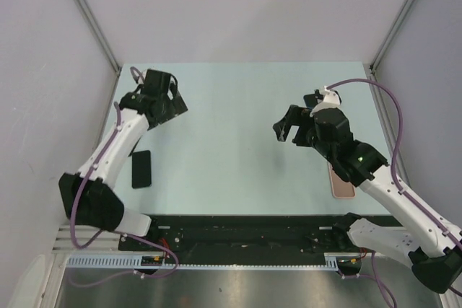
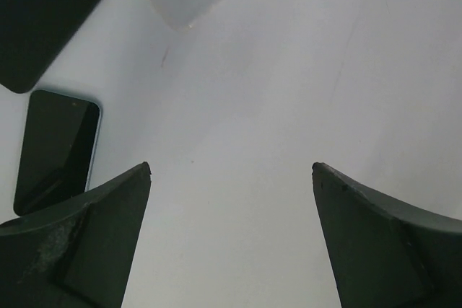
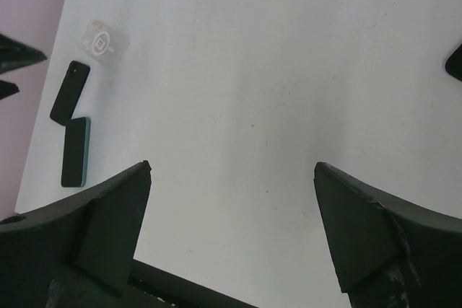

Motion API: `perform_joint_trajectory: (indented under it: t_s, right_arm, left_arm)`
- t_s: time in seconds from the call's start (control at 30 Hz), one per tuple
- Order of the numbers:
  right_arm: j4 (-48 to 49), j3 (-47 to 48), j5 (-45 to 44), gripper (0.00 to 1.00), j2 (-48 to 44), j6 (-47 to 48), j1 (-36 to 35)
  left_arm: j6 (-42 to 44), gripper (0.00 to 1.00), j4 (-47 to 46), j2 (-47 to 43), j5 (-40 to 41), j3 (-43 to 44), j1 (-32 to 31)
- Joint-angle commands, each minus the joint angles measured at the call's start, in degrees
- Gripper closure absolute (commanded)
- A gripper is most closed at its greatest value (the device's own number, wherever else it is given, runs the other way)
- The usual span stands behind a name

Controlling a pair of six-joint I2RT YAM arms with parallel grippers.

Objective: Put the phone into the phone case

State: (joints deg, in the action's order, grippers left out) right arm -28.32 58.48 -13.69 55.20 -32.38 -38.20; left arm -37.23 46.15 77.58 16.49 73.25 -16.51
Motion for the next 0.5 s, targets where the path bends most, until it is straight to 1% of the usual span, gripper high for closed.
perform_joint_trajectory:
  t_s: [0.0,0.03,0.1,0.13,0.2,0.23,0.33,0.37,0.47]
  right_arm:
    - [2.7,0.0,2.8,0.00,-2.6,1.8,-0.1]
    - [2.2,0.0,2.8,0.00,-2.9,1.9,-0.1]
    - [0.1,-0.1,1.2,0.00,-3.3,1.3,-0.2]
    - [-0.9,0.0,0.4,0.00,-3.3,0.8,-0.1]
    - [-2.4,-0.1,0.0,0.00,-3.8,0.4,-0.2]
    - [-2.9,-0.1,0.1,0.00,-4.0,0.2,-0.1]
    - [-3.2,-0.2,1.2,0.00,-5.1,0.9,-0.3]
    - [-3.1,-0.3,0.7,0.00,-5.5,1.3,-0.4]
    - [-3.2,-0.3,-1.7,0.01,-6.8,1.9,-0.5]
  left_arm:
    - [-6.7,0.03,10.9,9.2,7.8,12.3,3.8]
    - [-7.9,0.02,11.8,11.4,8.4,15.7,4.5]
    - [-9.7,0.02,14.2,15.1,8.0,19.3,6.8]
    - [-10.9,0.01,15.4,19.3,8.1,22.7,7.6]
    - [-14.1,0.00,18.4,23.4,7.6,26.0,9.7]
    - [-14.8,0.00,18.8,26.5,7.6,28.0,10.1]
    - [-15.9,0.00,17.9,31.0,9.3,30.1,10.9]
    - [-15.9,0.00,17.9,34.3,9.4,32.3,11.0]
    - [-18.0,0.00,19.5,40.6,7.4,37.3,11.5]
